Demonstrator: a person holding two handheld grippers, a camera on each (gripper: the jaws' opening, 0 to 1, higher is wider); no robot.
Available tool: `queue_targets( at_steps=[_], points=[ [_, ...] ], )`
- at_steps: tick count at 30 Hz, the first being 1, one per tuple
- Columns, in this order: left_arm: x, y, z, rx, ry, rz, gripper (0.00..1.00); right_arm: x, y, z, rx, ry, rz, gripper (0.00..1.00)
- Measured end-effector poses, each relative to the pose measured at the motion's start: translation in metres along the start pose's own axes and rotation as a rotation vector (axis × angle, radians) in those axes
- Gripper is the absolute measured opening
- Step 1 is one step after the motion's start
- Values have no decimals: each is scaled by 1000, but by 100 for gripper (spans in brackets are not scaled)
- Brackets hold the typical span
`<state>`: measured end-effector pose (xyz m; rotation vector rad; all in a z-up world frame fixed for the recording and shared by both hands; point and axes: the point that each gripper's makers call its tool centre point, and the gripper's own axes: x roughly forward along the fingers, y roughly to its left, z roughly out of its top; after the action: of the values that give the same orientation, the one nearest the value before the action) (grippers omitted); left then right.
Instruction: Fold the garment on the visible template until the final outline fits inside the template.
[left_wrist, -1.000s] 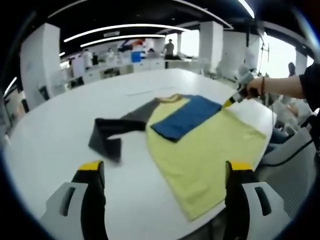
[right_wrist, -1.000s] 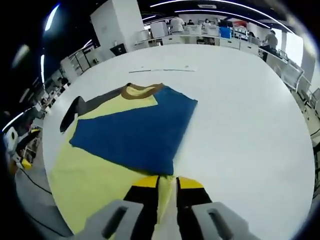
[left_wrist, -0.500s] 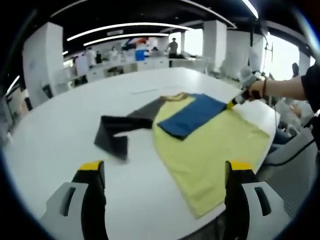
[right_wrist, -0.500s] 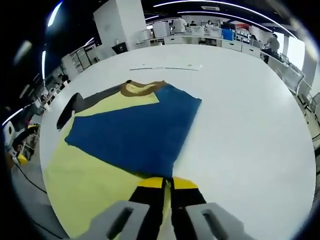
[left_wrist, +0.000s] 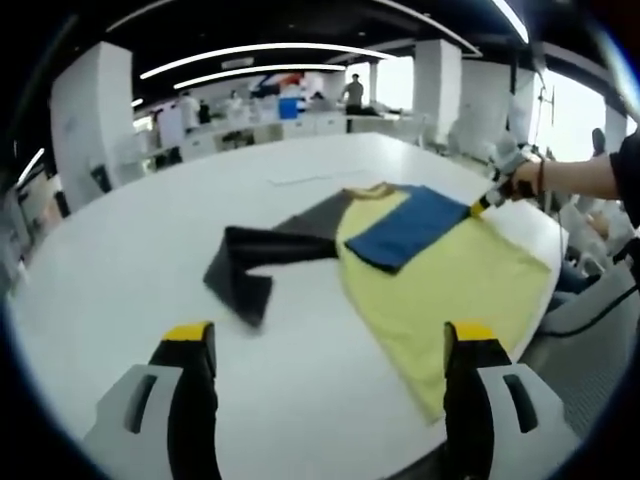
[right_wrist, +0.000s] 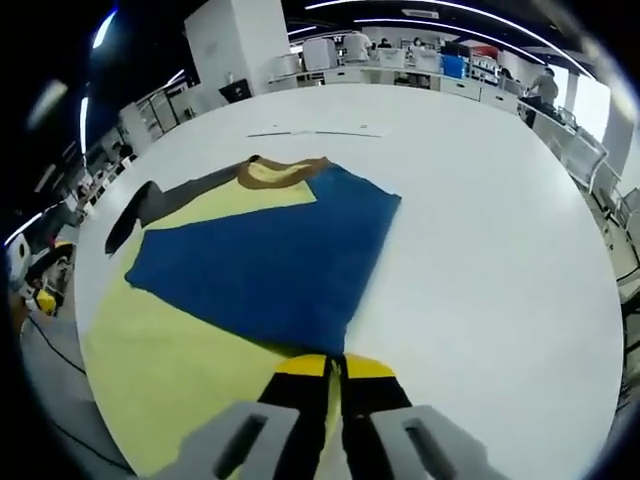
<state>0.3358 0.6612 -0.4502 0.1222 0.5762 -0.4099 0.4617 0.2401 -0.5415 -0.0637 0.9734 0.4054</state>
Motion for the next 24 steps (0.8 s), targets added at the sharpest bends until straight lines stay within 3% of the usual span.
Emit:
queue_targets(
  at_steps=[17, 20, 24],
  points=[
    [2, 6, -1, -33, -3, 8, 88, -1, -13, 0, 4, 14, -3, 0],
    [2, 7, -2, -36, 1, 14, 88, 0, -14, 1, 0, 8, -25, 15],
    [3, 12, -5, -41, 10, 27, 87, -1, -1, 18, 14, -71, 13, 40]
  ],
)
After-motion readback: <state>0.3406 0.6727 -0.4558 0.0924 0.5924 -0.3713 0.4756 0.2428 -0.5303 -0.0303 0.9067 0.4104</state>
